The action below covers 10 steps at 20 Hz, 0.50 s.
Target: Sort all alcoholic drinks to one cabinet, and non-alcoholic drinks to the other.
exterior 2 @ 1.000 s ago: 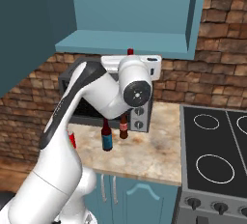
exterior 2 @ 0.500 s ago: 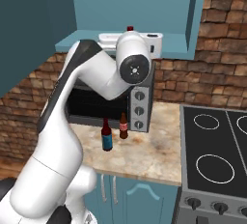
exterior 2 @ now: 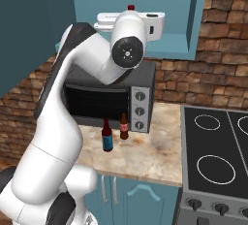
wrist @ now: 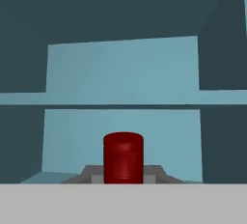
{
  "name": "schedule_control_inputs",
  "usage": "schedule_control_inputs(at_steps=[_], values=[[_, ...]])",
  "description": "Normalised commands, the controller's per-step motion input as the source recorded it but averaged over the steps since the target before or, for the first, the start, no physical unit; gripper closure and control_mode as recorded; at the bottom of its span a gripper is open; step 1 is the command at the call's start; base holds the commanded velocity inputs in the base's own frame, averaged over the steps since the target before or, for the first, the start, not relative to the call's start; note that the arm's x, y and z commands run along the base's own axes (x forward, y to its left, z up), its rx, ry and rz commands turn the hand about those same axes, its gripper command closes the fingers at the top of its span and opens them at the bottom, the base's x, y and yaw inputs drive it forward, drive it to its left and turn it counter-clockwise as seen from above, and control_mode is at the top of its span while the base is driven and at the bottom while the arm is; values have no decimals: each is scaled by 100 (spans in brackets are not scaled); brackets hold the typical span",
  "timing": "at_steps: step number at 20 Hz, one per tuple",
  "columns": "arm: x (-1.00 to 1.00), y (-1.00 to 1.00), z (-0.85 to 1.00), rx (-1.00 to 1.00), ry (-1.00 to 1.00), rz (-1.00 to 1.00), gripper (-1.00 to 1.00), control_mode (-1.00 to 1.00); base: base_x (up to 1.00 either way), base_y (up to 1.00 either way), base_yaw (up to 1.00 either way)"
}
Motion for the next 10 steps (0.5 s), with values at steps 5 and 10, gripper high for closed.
schedule_control_inputs(at_steps=[5, 10], values=[[20, 0, 14, 0, -8, -7, 100, -100, 0, 0, 0], [33, 0, 4, 0, 1, -7, 100, -100, 0, 0, 0]])
